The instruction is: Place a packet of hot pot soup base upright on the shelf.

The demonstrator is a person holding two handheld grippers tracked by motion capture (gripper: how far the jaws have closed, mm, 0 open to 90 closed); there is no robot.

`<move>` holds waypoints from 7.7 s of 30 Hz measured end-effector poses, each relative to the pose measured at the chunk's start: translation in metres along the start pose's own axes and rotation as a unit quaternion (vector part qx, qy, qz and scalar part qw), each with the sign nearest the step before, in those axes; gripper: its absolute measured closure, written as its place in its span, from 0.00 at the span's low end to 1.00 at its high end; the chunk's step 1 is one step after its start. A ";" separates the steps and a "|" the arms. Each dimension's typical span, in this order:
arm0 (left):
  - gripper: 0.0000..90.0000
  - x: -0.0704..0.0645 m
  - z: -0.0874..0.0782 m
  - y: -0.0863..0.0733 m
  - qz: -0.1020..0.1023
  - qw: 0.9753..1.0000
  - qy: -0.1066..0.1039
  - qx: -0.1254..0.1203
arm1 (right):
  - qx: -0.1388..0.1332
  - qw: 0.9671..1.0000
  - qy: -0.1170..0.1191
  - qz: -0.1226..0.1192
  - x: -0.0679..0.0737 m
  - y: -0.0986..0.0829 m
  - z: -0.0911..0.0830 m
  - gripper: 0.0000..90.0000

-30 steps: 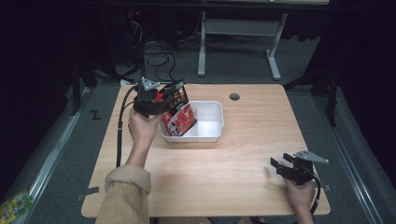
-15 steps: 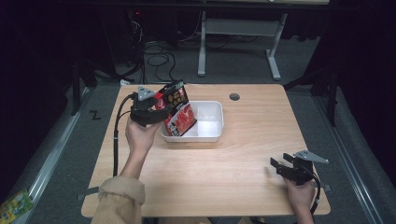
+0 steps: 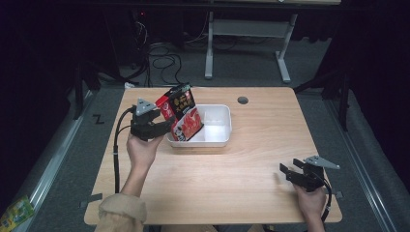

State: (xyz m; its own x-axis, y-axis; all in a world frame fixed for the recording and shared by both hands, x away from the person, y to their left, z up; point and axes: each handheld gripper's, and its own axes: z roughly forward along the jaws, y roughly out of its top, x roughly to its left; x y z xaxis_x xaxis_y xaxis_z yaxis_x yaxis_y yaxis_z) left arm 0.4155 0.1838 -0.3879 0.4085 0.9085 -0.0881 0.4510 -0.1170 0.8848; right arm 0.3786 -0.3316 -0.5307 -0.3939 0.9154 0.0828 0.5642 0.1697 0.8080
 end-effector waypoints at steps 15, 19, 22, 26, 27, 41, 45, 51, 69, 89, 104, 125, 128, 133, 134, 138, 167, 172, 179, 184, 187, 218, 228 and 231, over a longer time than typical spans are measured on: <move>0.44 -0.002 -0.017 -0.016 -0.018 0.999 -0.021 -0.017 | 0.000 1.000 0.001 -0.003 0.000 0.000 0.000 0.38; 0.44 -0.004 -0.022 -0.021 -0.020 0.999 -0.024 -0.023 | 0.000 1.000 0.001 -0.004 0.000 0.000 0.000 0.38; 0.44 -0.006 -0.026 -0.024 -0.016 0.999 -0.024 -0.028 | 0.000 1.000 0.001 -0.003 0.000 0.000 0.000 0.38; 0.44 -0.007 -0.030 -0.028 -0.019 0.999 -0.029 -0.034 | 0.001 1.000 0.000 -0.003 0.000 0.000 0.000 0.38; 0.44 -0.007 -0.031 -0.029 -0.019 0.999 -0.028 -0.036 | 0.000 1.000 0.000 -0.003 0.000 0.000 0.000 0.38; 0.44 -0.012 -0.044 -0.048 -0.023 0.998 -0.042 -0.042 | 0.003 1.000 0.000 -0.002 0.001 0.000 0.000 0.38; 0.44 -0.014 -0.048 -0.053 -0.023 0.998 -0.046 -0.042 | 0.003 1.000 0.001 -0.003 0.001 0.000 0.000 0.38; 0.44 -0.018 -0.052 -0.058 -0.021 0.998 -0.043 -0.045 | 0.003 1.000 0.001 -0.003 0.001 0.000 0.000 0.38; 0.44 -0.024 -0.059 -0.078 -0.022 0.998 -0.047 -0.046 | 0.006 1.000 -0.001 -0.001 0.002 0.000 0.000 0.38; 0.45 -0.027 -0.059 -0.097 -0.033 0.997 -0.060 -0.035 | 0.004 1.000 0.002 -0.005 0.002 0.000 0.000 0.38; 0.45 -0.030 -0.050 -0.113 -0.043 0.997 -0.069 -0.014 | 0.007 1.000 -0.001 -0.004 0.002 0.000 0.000 0.38; 0.44 -0.040 -0.030 -0.127 -0.058 0.995 -0.084 0.011 | 0.007 1.000 -0.001 -0.005 0.002 0.000 0.001 0.38; 0.44 -0.042 -0.028 -0.128 -0.057 0.995 -0.085 0.012 | 0.007 1.000 -0.001 -0.005 0.002 0.000 0.001 0.38; 0.44 -0.045 -0.022 -0.130 -0.055 0.995 -0.085 0.019 | 0.007 1.000 -0.001 -0.005 0.002 0.000 0.001 0.38; 0.44 -0.045 -0.021 -0.130 -0.055 0.995 -0.085 0.020 | 0.007 1.000 -0.001 -0.004 0.002 0.000 0.000 0.38; 0.44 -0.046 -0.016 -0.131 -0.053 0.995 -0.082 0.027 | 0.007 1.000 0.000 -0.002 0.002 0.000 0.000 0.38; 0.43 -0.045 0.012 -0.141 -0.042 0.996 -0.065 0.052 | 0.006 1.000 0.000 0.002 0.002 0.000 0.000 0.38; 0.43 -0.045 0.017 -0.143 -0.038 0.996 -0.060 0.053 | 0.005 1.000 0.000 -0.002 0.002 0.000 0.000 0.38; 0.43 -0.044 0.021 -0.145 -0.039 0.996 -0.054 0.057 | 0.006 1.000 0.000 0.000 0.002 0.000 0.000 0.38; 0.43 -0.043 0.024 -0.147 -0.038 0.997 -0.046 0.055 | 0.005 1.000 0.000 -0.001 0.002 0.000 0.000 0.38; 0.43 -0.042 0.025 -0.149 -0.039 0.997 -0.042 0.053 | 0.006 1.000 0.000 0.000 0.002 0.000 0.000 0.38; 0.44 -0.039 0.038 -0.158 -0.032 0.998 -0.007 0.055 | 0.005 1.000 0.000 -0.002 0.002 0.000 0.000 0.38; 0.45 -0.039 0.040 -0.161 -0.034 0.998 -0.004 0.059 | 0.006 1.000 0.000 -0.002 0.002 0.000 0.000 0.38; 0.45 -0.038 0.042 -0.162 -0.035 0.998 -0.004 0.060 | 0.006 1.000 0.000 -0.002 0.002 0.000 0.000 0.38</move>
State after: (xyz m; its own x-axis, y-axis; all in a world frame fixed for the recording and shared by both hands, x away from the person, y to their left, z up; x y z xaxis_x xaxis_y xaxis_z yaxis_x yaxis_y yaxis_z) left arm 0.3598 0.1516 -0.5469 0.3783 0.9132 -0.1515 0.5707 -0.1012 0.8149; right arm 0.3780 -0.3295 -0.5304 -0.3962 0.9146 0.0807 0.5714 0.1768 0.8014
